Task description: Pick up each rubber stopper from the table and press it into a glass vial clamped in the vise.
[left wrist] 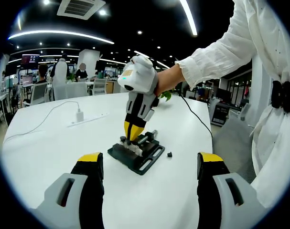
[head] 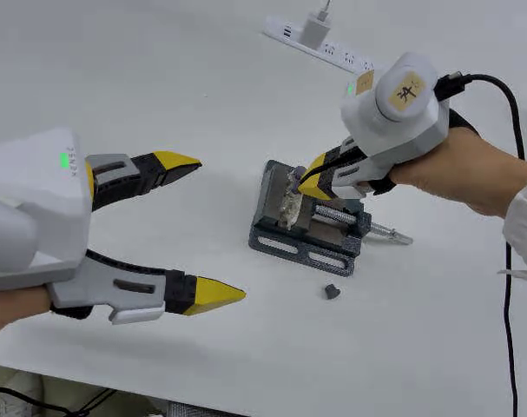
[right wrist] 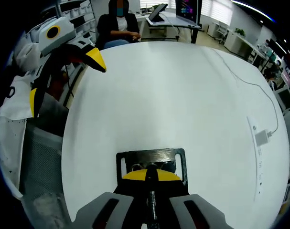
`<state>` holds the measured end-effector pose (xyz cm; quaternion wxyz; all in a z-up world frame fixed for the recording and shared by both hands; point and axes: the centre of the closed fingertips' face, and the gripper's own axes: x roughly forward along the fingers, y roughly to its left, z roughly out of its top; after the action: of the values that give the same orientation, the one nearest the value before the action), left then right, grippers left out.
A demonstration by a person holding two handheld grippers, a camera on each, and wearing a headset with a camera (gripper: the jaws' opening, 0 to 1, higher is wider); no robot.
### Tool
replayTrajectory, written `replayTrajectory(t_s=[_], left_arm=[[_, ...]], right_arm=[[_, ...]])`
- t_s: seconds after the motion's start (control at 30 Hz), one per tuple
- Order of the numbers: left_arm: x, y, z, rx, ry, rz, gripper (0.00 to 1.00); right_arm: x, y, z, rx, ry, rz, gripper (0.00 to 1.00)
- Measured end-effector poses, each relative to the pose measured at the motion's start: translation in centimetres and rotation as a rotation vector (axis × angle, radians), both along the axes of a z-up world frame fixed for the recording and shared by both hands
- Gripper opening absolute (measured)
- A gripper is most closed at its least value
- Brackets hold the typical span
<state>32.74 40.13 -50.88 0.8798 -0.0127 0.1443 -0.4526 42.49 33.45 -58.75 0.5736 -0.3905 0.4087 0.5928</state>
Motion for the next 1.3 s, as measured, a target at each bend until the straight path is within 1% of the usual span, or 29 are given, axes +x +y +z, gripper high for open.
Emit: replayTrajectory(t_s=[0.03,0.17,0.3,0.33,0.4,0.53,0.57,0.67,0.83,0.9,1.07,1.17,1.3], left_arm=[[0.02,0.00,0.01,-0.001,0.000,0.001,0.79],[0.09,0.00,0.09,-0.008,0.001,0.002,0.79],[0.17,0.06,0.10,-0.007,-0.001,0.005,0.79],[0.18,0.07,0.10,-0.007,-0.001,0.005,0.79],[0.20,0.06,0.08,-0.007,-0.001,0.005,0.79],[0.23,0.01,0.09,-0.008,-0.003,0.004,0.79],[0.24,0.01,0.09,-0.009,-0.002,0.004,0.79],[0.26,0.07,0.06,-0.013,-0.001,0.008,0.79],[0.24,0.05,-0.03,-0.013,0.001,0.008,0.79],[0.23,0.05,-0.04,-0.013,0.001,0.008,0.79],[0.22,0.09,-0.01,-0.013,0.001,0.009,0.79],[0.19,0.09,-0.01,-0.012,0.001,0.008,0.79],[0.18,0.02,0.05,-0.013,0.000,0.007,0.79]], right_arm=[[-0.03,-0.01,0.05,-0.003,0.005,-0.011,0.00],[0.42,0.04,-0.15,0.004,0.005,0.002,0.01],[0.25,0.03,-0.09,-0.035,-0.047,0.078,0.01],[0.20,0.12,-0.09,-0.040,-0.046,0.073,0.01],[0.03,0.14,-0.03,-0.054,-0.049,0.087,0.01],[0.00,0.09,0.02,-0.066,-0.034,0.080,0.01],[0.22,0.09,-0.13,-0.068,-0.034,0.087,0.01],[0.26,0.09,-0.21,-0.071,-0.036,0.096,0.01],[0.52,0.12,-0.36,-0.077,-0.025,0.075,0.01],[0.53,0.03,-0.42,-0.081,-0.030,0.086,0.00],[0.92,-0.13,-0.52,-0.080,-0.015,0.066,0.00],[0.64,-0.15,-0.60,-0.085,-0.022,0.075,0.00],[0.85,-0.24,-0.73,-0.089,-0.024,0.080,0.00]])
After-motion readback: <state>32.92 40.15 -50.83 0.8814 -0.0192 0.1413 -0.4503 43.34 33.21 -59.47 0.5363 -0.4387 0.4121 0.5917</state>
